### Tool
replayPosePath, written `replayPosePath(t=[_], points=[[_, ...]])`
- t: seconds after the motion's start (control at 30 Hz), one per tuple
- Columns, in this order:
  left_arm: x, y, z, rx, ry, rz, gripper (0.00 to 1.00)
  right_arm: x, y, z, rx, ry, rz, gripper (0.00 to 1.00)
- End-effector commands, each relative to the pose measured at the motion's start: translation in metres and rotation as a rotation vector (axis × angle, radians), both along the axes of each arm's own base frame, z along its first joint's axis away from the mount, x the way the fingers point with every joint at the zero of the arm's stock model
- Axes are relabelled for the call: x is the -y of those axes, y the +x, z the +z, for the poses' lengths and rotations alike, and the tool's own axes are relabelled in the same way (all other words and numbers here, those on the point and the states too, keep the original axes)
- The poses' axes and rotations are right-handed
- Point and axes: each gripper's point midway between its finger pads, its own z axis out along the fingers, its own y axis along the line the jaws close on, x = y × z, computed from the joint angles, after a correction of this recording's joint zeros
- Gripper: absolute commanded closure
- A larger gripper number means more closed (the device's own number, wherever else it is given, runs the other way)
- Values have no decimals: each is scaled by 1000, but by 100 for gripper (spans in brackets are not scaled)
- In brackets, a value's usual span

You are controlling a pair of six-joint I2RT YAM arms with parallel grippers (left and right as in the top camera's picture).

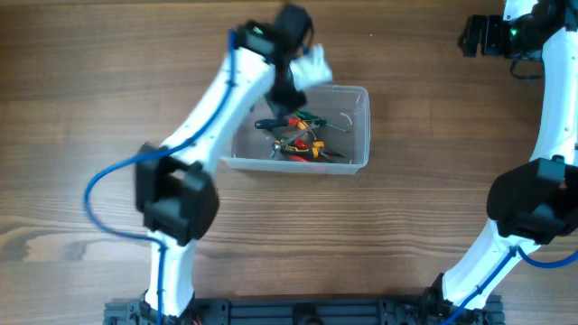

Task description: Pack container

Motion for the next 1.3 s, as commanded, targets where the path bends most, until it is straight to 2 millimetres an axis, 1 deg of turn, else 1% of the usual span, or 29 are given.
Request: replayPosePath(t=[0.0,0.07,0.17,0.2,0.27,0.37,0.43,0.8,0.9,0.93,0.97,1.0,1.07,1.1,1.17,1.2,1.23,1.27], points=[[-45,27,155,289,-301,373,0,2,0,-1,-4,2,-16,0],[-81,30,198,379,-393,517,0,2,0,-1,-4,2,-16,0],[-133,22,238,472,-449,652,0,2,0,-1,-4,2,-16,0],[-146,19,247,493,-459,684,0,1,0,-1,-4,3,-16,0],[-165,12,260,529,-463,719,0,1,0,-1,-3,3,-16,0],[-185,3,275,573,-469,754,0,1,0,-1,-3,3,-16,0],[-190,1,278,583,-470,763,0,1,0,-1,-4,3,-16,0],[-190,1,277,583,-466,765,0,2,0,-1,-4,2,-16,0],[-199,0,275,582,-448,789,0,2,0,-1,-4,2,-16,0],[-201,-1,281,602,-457,789,0,2,0,-1,-4,2,-16,0],[-201,-2,291,636,-475,783,0,2,0,-1,-4,2,-16,0],[-200,-6,311,699,-509,768,0,1,0,-1,-4,3,-16,0],[-194,-18,345,789,-576,722,0,2,0,-1,-4,2,-16,0],[-190,-28,362,835,-608,697,0,1,0,-1,-3,3,-16,0],[-186,-53,390,912,-653,663,0,2,0,-1,-4,2,-16,0],[-185,-70,400,943,-671,649,0,2,0,-1,-4,2,-16,0],[-186,-78,402,952,-677,645,0,2,0,-1,-4,2,-16,0],[-187,-92,404,963,-682,643,0,2,0,-1,-4,2,-16,0]])
